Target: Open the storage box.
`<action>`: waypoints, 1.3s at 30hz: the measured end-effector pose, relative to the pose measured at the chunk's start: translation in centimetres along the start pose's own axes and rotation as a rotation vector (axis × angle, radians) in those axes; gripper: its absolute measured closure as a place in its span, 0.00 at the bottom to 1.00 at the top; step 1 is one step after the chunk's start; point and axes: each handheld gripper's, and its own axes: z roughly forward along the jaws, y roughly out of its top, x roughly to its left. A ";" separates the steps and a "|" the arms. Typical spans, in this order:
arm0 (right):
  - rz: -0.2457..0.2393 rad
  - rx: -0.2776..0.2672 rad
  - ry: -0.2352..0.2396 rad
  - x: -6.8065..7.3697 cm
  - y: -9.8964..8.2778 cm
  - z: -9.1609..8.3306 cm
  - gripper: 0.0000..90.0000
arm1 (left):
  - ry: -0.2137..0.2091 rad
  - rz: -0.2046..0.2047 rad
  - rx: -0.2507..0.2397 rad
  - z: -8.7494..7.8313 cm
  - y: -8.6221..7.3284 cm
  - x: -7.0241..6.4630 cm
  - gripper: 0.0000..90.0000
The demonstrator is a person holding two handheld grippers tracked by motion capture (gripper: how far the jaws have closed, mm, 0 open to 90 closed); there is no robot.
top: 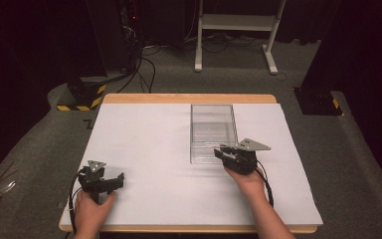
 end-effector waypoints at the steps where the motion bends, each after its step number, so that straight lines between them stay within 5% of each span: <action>1: 0.011 -0.004 0.016 -0.2 -0.1 0.1 0.72 | 0.000 0.000 0.000 0.0 0.0 0.0 0.00; 24: -0.022 -0.023 0.044 -0.5 -0.7 -0.3 0.82 | 0.001 0.000 -0.001 0.0 0.0 0.0 0.00; 39: -0.047 -0.022 0.068 0.8 -1.9 -2.1 0.84 | 0.001 0.000 -0.001 0.0 0.0 0.0 0.00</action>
